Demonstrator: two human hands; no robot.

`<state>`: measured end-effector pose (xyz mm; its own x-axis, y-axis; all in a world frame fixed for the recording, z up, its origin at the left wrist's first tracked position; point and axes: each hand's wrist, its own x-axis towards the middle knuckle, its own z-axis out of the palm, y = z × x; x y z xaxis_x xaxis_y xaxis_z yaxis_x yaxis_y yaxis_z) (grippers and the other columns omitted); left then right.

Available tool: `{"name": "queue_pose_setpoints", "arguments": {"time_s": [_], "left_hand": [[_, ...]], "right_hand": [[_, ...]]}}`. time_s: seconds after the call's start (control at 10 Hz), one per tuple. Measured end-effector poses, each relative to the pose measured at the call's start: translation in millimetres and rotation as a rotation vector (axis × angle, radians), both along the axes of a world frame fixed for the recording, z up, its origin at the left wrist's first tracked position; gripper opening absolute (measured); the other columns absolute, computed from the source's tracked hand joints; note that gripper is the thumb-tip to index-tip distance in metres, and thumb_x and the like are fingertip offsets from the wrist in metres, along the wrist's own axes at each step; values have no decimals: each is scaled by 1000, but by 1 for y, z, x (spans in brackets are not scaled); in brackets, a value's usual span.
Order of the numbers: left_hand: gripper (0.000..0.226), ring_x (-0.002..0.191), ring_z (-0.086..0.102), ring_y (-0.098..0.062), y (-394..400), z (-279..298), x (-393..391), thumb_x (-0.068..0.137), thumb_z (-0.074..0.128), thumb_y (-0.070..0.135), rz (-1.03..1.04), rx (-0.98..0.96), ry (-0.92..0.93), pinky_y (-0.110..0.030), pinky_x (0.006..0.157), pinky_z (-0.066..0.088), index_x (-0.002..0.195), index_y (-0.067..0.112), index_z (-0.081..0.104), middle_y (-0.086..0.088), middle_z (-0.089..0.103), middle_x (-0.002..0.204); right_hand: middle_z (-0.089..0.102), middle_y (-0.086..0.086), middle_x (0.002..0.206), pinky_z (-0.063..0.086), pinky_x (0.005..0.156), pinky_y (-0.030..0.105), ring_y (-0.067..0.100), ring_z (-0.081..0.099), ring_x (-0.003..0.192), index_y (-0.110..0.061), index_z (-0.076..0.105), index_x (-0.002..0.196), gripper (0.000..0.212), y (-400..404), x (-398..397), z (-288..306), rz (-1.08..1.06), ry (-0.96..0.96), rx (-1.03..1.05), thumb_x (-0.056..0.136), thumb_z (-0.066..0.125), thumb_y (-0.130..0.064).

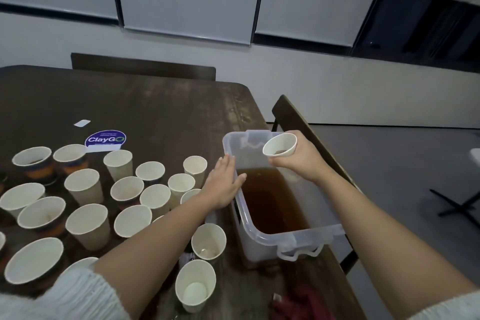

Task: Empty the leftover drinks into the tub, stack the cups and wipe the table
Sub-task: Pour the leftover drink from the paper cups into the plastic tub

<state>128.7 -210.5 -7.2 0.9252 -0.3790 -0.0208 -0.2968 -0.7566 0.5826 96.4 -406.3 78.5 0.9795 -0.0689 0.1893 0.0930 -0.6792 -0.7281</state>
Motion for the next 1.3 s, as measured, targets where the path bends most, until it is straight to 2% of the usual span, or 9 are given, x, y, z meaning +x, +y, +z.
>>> {"name": "queue_pose_setpoints", "arguments": {"time_s": [0.1, 0.2, 0.3, 0.4, 0.5, 0.8, 1.3], "left_hand": [[63, 149, -4, -20, -2, -9, -2, 104, 30, 38, 20, -62, -21, -38, 121, 7, 154, 11, 2, -6, -4, 162], [61, 149, -5, -18, -3, -13, -2, 105, 29, 37, 29, -94, -22, -39, 121, 7, 154, 13, 1, -4, -5, 162], [60, 149, -6, -17, -3, -14, -4, 105, 27, 37, 31, -108, -20, -38, 121, 6, 154, 15, 0, -2, -6, 162], [59, 149, -6, -16, -3, -14, -5, 105, 26, 36, 33, -116, -21, -38, 121, 6, 154, 15, 0, -2, -6, 162], [58, 149, -6, -17, -2, -14, -6, 105, 26, 36, 33, -121, -25, -39, 121, 6, 154, 15, 1, -1, -6, 162], [58, 149, -4, -16, -2, -14, -6, 105, 25, 36, 35, -109, -48, -41, 122, 8, 154, 15, 2, -1, -4, 162], [58, 149, -2, -16, -2, -14, -7, 105, 25, 36, 38, -103, -49, -42, 121, 8, 154, 16, 2, -1, -4, 162]], "right_hand": [[54, -12, 103, 37, 65, 9, 0, 53, 91, -30, 45, 111, 60, -12, 1, -7, 29, 38, -72, 69, 86, -18], [55, -5, 110, 45, 74, 21, 11, 53, 98, -26, 43, 118, 66, -19, 5, -14, 50, 92, -175, 68, 86, -26], [55, -4, 111, 52, 84, 36, 16, 54, 102, -21, 45, 123, 69, -23, 8, -19, 48, 130, -258, 68, 85, -31], [55, -6, 110, 56, 84, 40, 17, 55, 100, -25, 45, 124, 71, -24, 10, -23, 67, 138, -322, 66, 84, -36], [55, -6, 109, 58, 80, 37, 16, 56, 98, -27, 44, 123, 70, -25, 11, -25, 93, 145, -329, 67, 84, -34], [55, -7, 109, 55, 86, 45, 18, 55, 101, -27, 45, 124, 72, -26, 13, -26, 97, 155, -379, 64, 84, -38], [51, -7, 113, 51, 92, 47, 17, 52, 104, -27, 41, 124, 71, -30, 14, -24, 97, 166, -459, 68, 83, -37]]}}
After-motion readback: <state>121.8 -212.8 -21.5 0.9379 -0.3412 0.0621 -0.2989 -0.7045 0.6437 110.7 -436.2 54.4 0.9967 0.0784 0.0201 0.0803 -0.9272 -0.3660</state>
